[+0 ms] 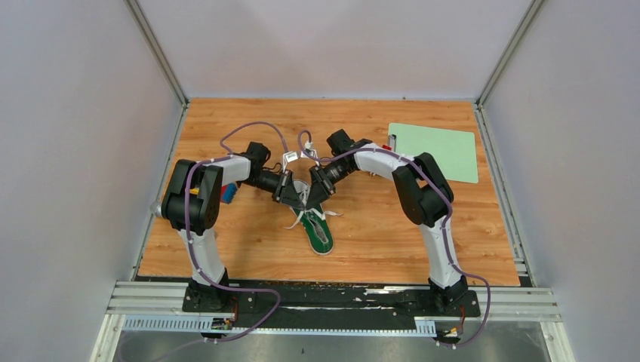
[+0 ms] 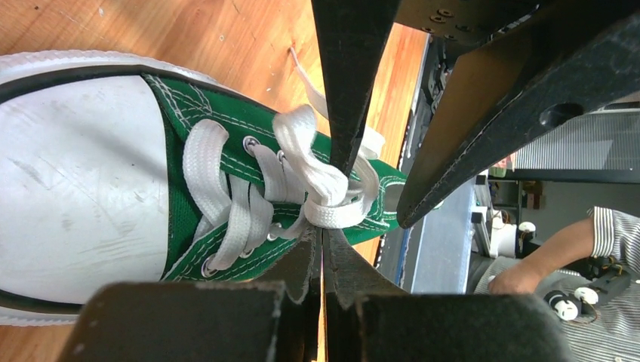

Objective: Tie the shoes
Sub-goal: Cross the shoelace with the shoelace.

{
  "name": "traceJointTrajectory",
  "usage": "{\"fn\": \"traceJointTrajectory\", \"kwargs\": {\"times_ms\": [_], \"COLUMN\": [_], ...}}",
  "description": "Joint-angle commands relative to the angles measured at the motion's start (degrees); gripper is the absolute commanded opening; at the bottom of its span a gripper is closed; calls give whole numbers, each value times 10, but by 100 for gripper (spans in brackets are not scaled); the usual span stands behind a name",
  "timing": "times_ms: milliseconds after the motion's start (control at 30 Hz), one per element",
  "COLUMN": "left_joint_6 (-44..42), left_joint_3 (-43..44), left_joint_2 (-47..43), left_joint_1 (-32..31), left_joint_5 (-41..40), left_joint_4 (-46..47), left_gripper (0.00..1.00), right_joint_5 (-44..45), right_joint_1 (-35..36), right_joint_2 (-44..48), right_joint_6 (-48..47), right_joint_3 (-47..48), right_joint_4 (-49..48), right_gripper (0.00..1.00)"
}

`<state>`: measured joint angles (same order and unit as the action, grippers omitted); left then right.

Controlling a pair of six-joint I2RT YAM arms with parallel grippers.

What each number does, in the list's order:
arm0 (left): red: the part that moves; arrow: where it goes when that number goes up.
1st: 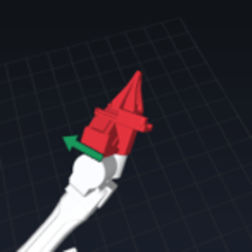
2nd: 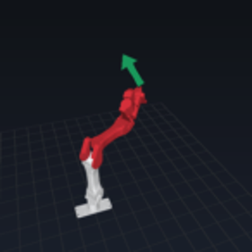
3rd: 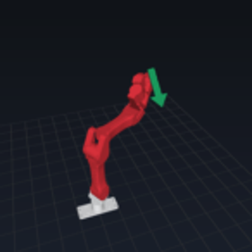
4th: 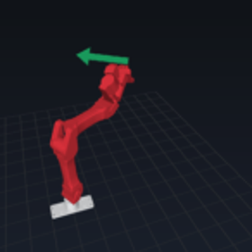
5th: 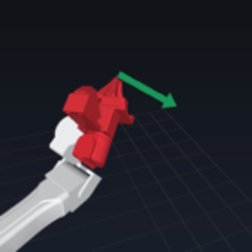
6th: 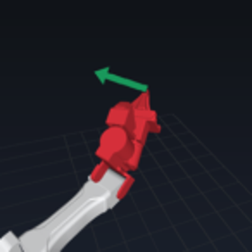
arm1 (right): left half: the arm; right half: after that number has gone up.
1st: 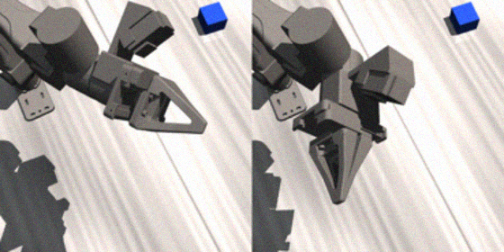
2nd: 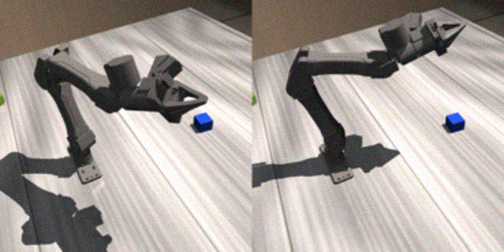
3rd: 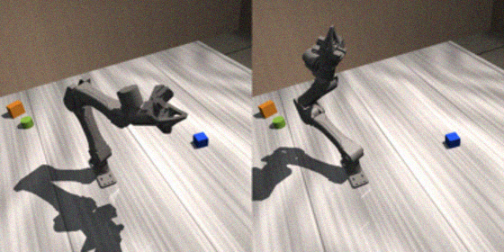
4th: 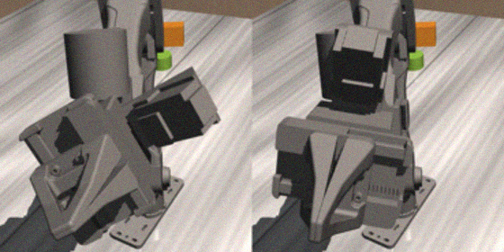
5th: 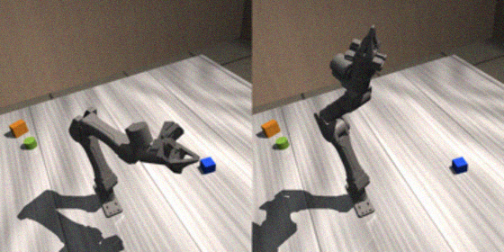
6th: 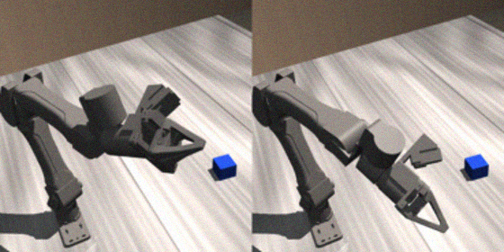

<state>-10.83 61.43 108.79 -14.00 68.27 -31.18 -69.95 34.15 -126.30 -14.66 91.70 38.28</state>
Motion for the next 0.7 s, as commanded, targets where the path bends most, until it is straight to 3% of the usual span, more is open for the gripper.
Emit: {"fn": "traceJointTrajectory", "kwargs": {"times_ms": [0, 500, 667], "left_joint_6": [-25, -33, -41], "left_joint_3": [-10, -11, -10], "left_joint_2": [-23, -32, -33], "left_joint_1": [-2, -2, -2], "left_joint_5": [-3, -10, -6], "left_joint_4": [-11, -18, -24], "left_gripper": [0, 0, 0], "right_joint_5": [-15, 6, 4], "right_joint_1": [-2, -8, -11], "right_joint_2": [3, -2, -5], "right_joint_6": [36, 58, 65], "right_joint_3": [0, -13, -12], "right_joint_4": [-51, -67, -68], "right_gripper": [35, 17, 18]}}
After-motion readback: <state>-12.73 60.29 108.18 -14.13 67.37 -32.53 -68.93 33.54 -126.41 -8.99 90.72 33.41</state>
